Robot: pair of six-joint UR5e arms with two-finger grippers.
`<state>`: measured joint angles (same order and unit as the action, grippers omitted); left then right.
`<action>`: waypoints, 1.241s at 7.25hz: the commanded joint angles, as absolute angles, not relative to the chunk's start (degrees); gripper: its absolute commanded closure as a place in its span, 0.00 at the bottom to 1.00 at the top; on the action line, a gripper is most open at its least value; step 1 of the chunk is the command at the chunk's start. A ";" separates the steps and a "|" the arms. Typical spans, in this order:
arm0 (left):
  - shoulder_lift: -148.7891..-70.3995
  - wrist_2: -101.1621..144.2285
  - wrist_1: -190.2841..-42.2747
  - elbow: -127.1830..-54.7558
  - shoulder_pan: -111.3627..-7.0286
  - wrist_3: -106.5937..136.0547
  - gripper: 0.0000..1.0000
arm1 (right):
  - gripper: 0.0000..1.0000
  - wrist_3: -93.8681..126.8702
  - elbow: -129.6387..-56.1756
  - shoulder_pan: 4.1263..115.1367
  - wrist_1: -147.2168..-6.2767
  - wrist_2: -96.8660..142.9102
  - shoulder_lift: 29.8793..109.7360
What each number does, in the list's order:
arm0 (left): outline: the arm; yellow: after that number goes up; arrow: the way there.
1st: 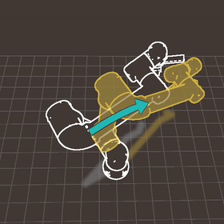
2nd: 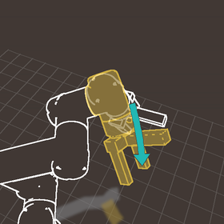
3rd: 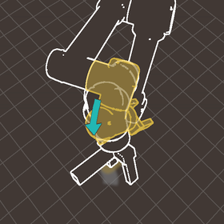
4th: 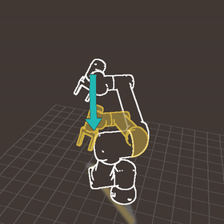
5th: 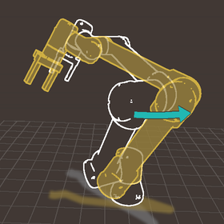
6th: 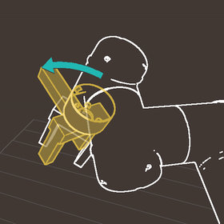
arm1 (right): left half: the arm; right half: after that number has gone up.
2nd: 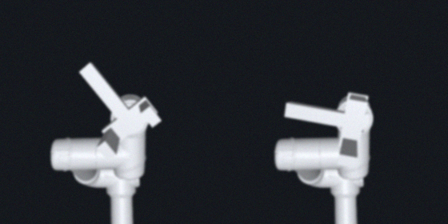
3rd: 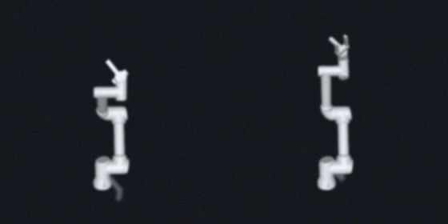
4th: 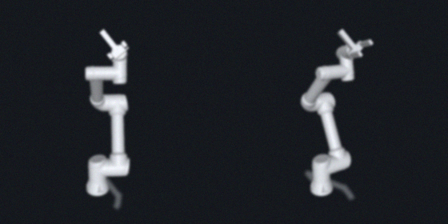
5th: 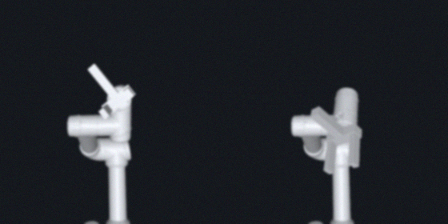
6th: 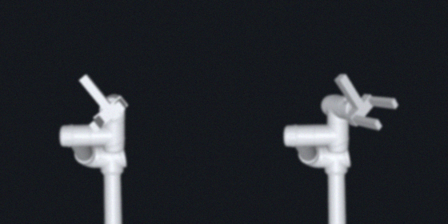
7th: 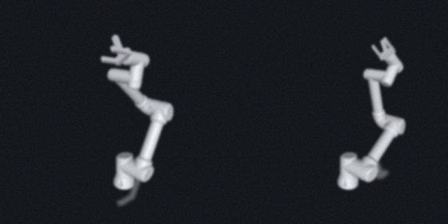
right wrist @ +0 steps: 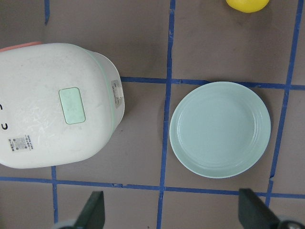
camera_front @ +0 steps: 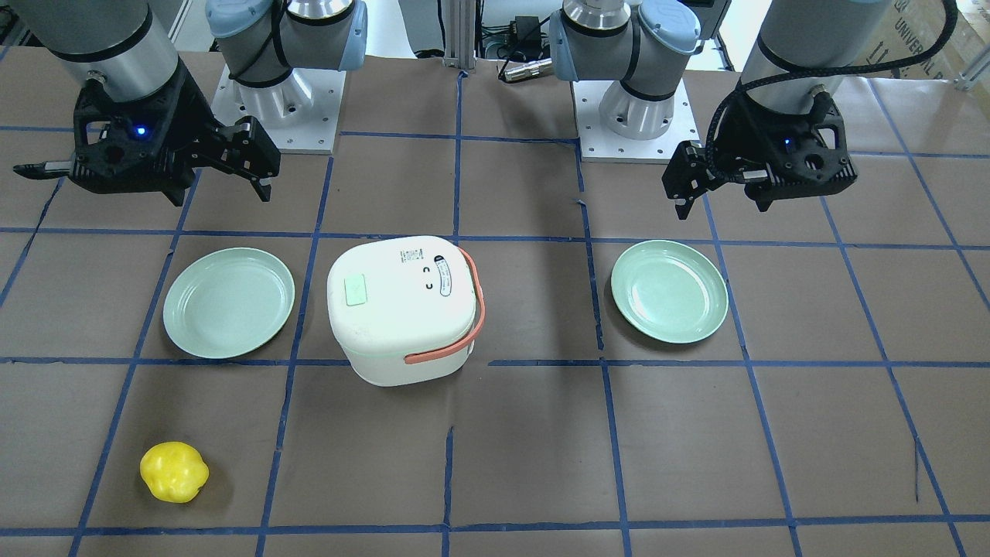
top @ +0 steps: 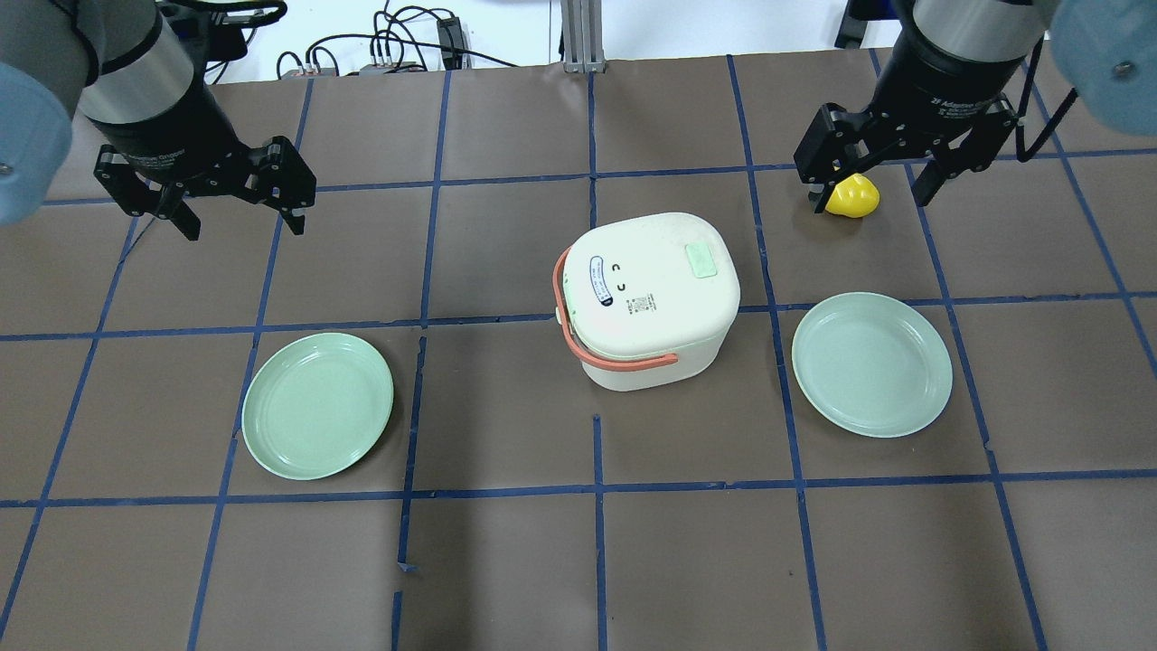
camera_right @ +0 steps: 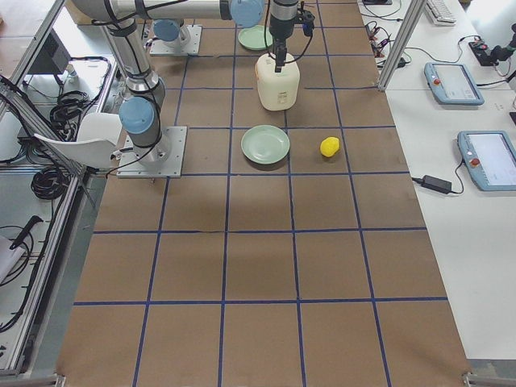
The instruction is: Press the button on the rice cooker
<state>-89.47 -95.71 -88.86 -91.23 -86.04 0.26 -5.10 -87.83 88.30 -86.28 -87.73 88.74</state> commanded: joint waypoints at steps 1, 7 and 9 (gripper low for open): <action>-89.47 -95.71 -88.86 -91.23 -86.04 0.26 0.00 | 0.00 -5.97 -87.80 88.33 -86.48 -87.71 88.51; -89.47 -95.63 -88.86 -91.23 -86.04 0.26 0.00 | 0.00 -5.80 -88.42 88.24 -86.31 -87.19 89.03; -89.47 -95.71 -88.86 -91.23 -86.04 0.26 0.00 | 0.00 -6.14 -88.68 88.33 -86.48 -87.01 89.03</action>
<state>-89.47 -95.69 -88.86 -91.23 -86.05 0.26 -5.61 -88.59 88.29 -86.32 -87.02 89.13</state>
